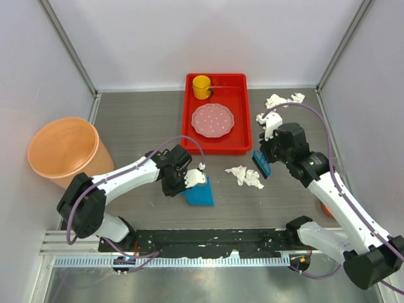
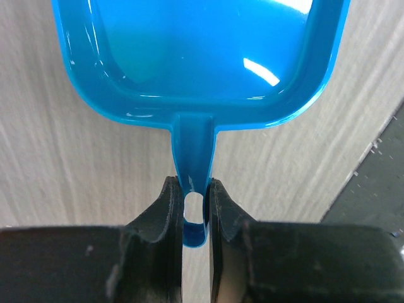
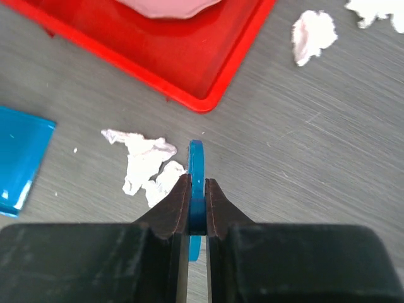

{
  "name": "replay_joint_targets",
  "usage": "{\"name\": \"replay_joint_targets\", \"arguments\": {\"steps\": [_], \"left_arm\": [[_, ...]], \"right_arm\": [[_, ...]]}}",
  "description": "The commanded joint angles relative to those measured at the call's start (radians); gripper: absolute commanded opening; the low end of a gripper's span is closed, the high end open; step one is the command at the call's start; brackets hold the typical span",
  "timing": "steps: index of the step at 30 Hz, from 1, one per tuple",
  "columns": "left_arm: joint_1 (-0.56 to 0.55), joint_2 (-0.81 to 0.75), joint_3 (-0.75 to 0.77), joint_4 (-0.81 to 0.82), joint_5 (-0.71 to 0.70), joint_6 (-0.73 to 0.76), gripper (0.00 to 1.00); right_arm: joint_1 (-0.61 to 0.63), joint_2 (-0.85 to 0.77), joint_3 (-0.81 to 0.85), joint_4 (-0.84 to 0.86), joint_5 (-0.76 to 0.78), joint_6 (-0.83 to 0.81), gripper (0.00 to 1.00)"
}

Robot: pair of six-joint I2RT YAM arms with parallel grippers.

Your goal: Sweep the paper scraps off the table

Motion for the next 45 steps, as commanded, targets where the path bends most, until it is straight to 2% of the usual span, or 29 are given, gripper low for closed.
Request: {"name": "replay_joint_targets", "arguments": {"steps": [1,7,12,17,25,33,41,45], "left_arm": [[-0.046,0.086,0.093,0.108,-0.095,0.006,0.0],[-0.068,0.235,0.17,0.202,-0.243,0.023,0.0],[-0.069,0.326,0.254,0.217,-0.28,0.043,0.0],[-0.075,0.378,0.309,0.222,-0.277,0.063,0.0],[-0.132,0.408,0.329,0.223,-0.225,0.108,0.0],[-0.172,0.485,0.42,0.24,-0.204,0.066,0.0],[-0.172,0.469,0.399,0.323,-0.188,0.02,0.0],[-0.168,0.412,0.331,0.404,-0.132,-0.026,0.0]], "right_arm": [[0.004,-0.023,0.069,-0.062,0.242,0.215,0.01],[0.003,-0.024,0.033,-0.055,0.428,0.412,0.01],[0.002,-0.009,-0.059,0.011,0.451,0.455,0.01],[0.003,0.002,-0.127,0.063,0.416,0.489,0.01],[0.025,0.005,-0.179,0.18,0.235,0.605,0.01],[0.126,-0.069,-0.184,0.247,0.22,0.667,0.01],[0.137,-0.119,-0.153,0.186,0.209,0.66,0.01],[0.138,-0.167,-0.06,0.047,0.328,0.592,0.01]]}}
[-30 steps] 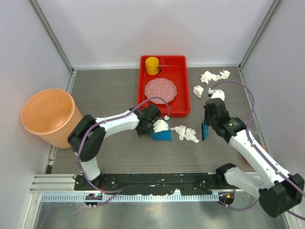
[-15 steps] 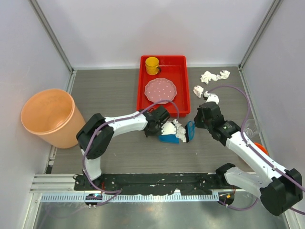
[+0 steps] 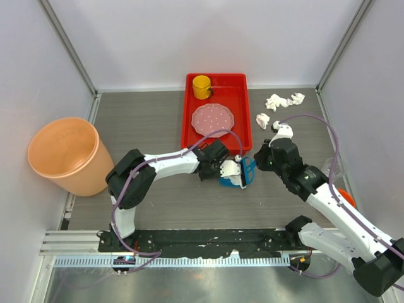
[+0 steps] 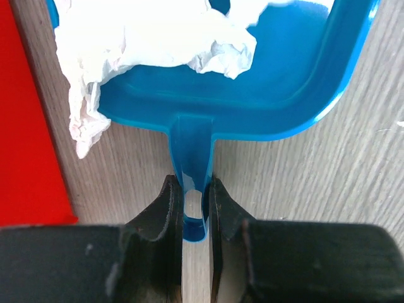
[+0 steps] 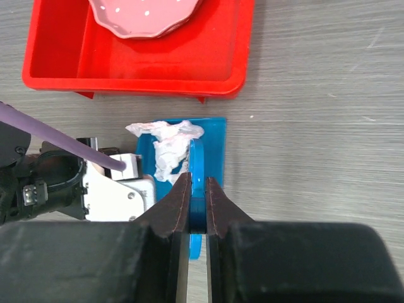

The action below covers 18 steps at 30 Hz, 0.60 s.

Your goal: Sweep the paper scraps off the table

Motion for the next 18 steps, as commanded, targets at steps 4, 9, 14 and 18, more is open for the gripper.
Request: {"name": "replay_joint_targets", "arguments": {"steps": [4,9,14,18], "left_arm": [[0.018,-0.093,-0.104,0.184,0.167,-0.142,0.0],[0.018,-0.072,-0.088,0.207,0.185,-0.213,0.0],[0.018,-0.134,-0.111,0.224,0.224,-0.253,0.0],[0.016,-0.194,-0.095,0.175,0.299,-0.277,0.0]], "right_arm": [[0.003,-0.071,0.232,-0.173,0.154,-0.15,0.01],[0.005,-0.088,0.304,-0.213,0.173,-0.204,0.01],[0.003,-0.128,0.352,-0.237,0.265,-0.232,0.01],[0.002,-0.142,0.39,-0.274,0.367,-0.253,0.01]]}}
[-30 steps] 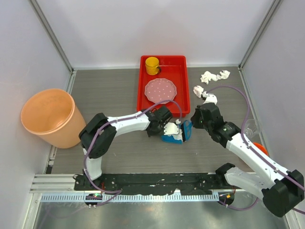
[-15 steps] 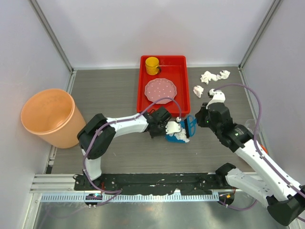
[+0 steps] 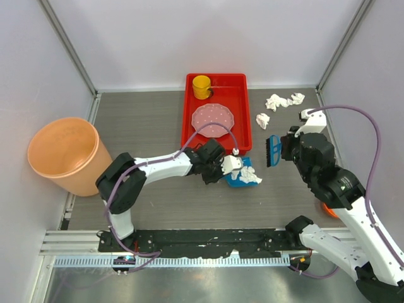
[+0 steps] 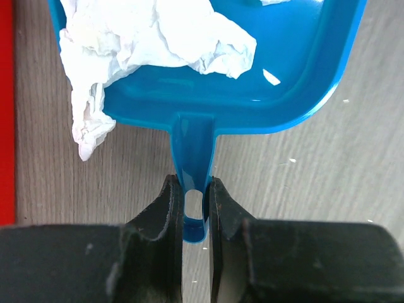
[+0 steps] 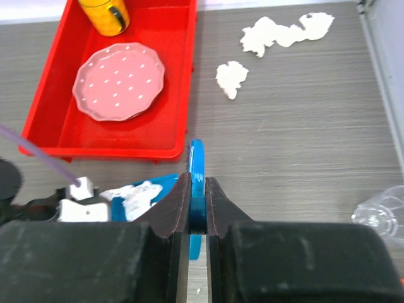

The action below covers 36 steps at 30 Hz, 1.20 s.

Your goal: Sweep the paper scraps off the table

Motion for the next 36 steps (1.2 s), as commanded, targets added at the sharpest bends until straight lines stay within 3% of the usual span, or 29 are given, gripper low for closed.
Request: {"name": "replay_joint_targets", "arguments": {"steps": [1,10,18,27,36], "left_arm": [[0.003,-0.117,0.019,-0.006,0.104,-0.057,0.0],[-0.013,-0.304,0.028,-0.147,0.068,-0.069,0.0],[0.023,-0.402,0.146,-0.371,-0.086,-0.103,0.0],[0.211,-0.481,0.25,-0.484,-0.12,-0.19,0.0],[0.547,-0.583,0.385,-0.623,-0.177,-0.236,0.0]], "right_arm": [[0.003,-0.024,0.082,-0.034,0.157,-0.048,0.01],[0.003,-0.015,0.108,-0.054,0.233,-0.09,0.01],[0.003,0.005,0.107,-0.041,0.24,-0.114,0.01],[0.003,0.013,0.047,0.0,0.217,-0.163,0.01],[0.003,0.036,-0.013,0.046,0.201,-0.211,0.01]]}}
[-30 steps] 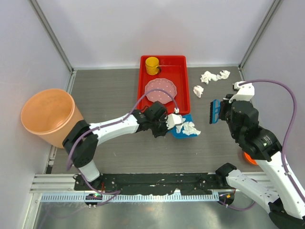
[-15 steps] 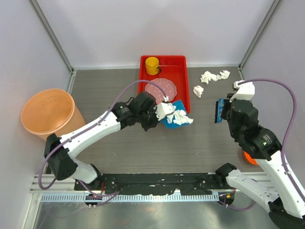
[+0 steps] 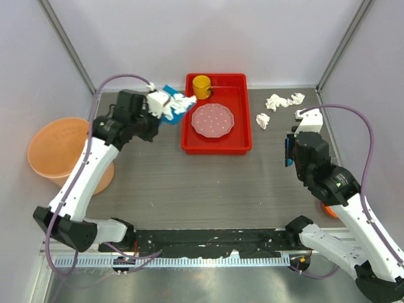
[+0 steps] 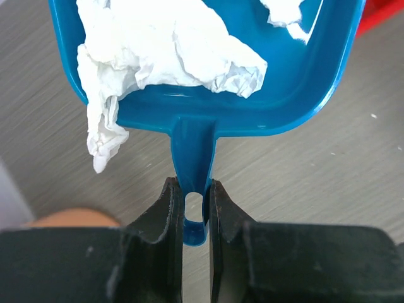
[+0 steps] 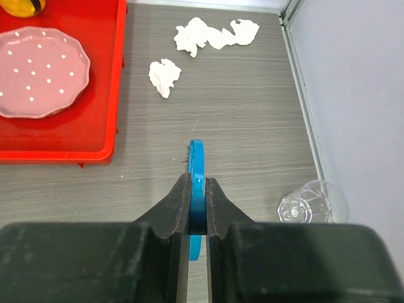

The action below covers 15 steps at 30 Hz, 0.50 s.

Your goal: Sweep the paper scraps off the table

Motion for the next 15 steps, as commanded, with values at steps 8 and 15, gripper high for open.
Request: {"name": "replay_joint_targets", "arguments": {"steps": [8,15], "left_arm": [[0.424,-0.099,0.219,-0.259,0.03,0.044,0.0],[0.66,-0.093,0.278,-0.35,0.083,0.139,0.0]], "right_arm": [[0.003,0.07,-0.054,0.123,-0.032,-0.081,0.01],[0.0,0.092,-0.091,0.148,-0.041,-0.109,0.01]]}}
